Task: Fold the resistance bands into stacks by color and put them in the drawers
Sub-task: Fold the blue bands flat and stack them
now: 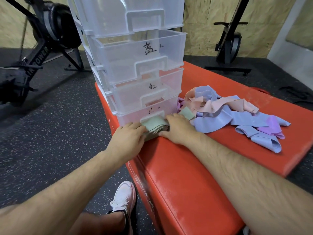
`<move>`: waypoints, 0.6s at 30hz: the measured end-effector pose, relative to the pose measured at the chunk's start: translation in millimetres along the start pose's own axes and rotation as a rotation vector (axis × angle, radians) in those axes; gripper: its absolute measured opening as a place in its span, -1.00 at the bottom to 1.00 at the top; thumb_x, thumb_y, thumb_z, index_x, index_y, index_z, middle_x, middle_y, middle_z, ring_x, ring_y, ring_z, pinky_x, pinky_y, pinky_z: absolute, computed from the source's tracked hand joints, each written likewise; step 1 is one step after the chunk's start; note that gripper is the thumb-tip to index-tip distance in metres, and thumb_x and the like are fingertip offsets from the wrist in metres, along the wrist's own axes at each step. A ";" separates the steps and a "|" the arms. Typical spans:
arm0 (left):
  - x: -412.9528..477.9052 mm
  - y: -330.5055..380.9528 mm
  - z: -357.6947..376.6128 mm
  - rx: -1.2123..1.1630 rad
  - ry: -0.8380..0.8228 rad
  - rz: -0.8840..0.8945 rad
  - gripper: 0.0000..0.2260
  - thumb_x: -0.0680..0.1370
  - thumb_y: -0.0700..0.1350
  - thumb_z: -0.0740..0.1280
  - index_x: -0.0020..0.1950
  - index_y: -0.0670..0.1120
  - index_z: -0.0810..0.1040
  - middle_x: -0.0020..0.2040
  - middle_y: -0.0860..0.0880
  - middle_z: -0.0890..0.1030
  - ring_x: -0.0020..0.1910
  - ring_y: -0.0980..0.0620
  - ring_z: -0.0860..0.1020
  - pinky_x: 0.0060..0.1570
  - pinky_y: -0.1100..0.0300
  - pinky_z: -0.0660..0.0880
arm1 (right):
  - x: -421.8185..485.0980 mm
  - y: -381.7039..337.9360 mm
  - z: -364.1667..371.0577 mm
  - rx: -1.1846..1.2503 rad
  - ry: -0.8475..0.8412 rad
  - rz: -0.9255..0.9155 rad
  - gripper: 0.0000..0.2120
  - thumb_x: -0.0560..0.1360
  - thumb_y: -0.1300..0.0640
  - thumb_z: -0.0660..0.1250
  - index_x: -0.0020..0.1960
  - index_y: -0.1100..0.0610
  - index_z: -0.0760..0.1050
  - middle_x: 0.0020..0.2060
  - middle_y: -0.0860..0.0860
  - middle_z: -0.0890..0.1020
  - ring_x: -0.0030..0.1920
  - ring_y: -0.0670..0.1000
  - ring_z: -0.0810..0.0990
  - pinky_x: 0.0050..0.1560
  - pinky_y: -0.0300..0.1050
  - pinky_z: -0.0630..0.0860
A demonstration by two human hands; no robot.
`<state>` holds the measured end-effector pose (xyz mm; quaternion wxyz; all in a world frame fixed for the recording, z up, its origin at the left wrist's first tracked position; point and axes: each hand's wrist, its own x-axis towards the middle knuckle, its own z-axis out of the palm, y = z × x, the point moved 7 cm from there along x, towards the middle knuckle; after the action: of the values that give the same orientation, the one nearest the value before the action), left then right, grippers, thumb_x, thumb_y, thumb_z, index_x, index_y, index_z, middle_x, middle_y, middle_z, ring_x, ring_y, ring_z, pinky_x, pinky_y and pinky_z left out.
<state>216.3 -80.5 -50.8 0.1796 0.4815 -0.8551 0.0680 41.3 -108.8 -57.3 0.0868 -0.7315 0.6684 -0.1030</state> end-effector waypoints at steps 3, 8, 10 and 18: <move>1.0 -1.8 -0.2 -0.008 -0.008 -0.001 -0.80 0.60 0.07 0.18 0.09 0.08 0.56 0.03 0.12 0.59 0.02 -0.05 0.55 -0.11 0.09 0.50 | 5.6 3.8 1.1 0.031 0.000 -0.041 -0.38 0.42 -0.18 0.48 0.36 0.10 0.44 0.22 0.10 0.52 0.27 0.16 0.45 0.27 0.00 0.39; 1.2 -4.8 1.3 -0.012 -0.021 -0.005 -0.85 0.60 0.07 0.25 0.10 0.10 0.55 0.02 0.12 0.58 0.03 -0.05 0.55 -0.10 0.06 0.52 | 11.6 14.2 5.3 0.295 0.011 0.018 -0.46 0.34 -0.08 0.57 0.27 0.00 0.54 0.15 -0.03 0.60 0.19 0.02 0.55 0.23 -0.10 0.45; 0.9 -4.6 1.1 -0.007 -0.036 -0.010 -0.85 0.60 0.05 0.24 0.11 0.10 0.54 0.04 0.12 0.57 0.05 -0.05 0.53 -0.08 0.05 0.51 | 14.0 18.1 9.2 0.416 -0.006 0.091 -0.49 0.33 -0.04 0.58 0.24 -0.01 0.56 0.15 -0.08 0.62 0.15 -0.04 0.58 0.24 -0.12 0.48; 0.6 -4.8 1.0 -0.006 -0.051 -0.025 -0.84 0.59 0.02 0.25 0.13 0.07 0.53 0.06 0.10 0.57 0.08 -0.07 0.53 -0.08 0.05 0.50 | 9.7 6.5 8.1 0.401 0.069 0.065 -0.65 0.50 0.02 0.37 0.27 0.03 0.54 0.15 0.00 0.65 0.18 0.06 0.59 0.21 -0.05 0.51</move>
<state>219.9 -83.8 -51.8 0.1600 0.4932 -0.8536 0.0506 38.0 -119.1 -66.6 0.2113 -0.6735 0.6604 -0.2561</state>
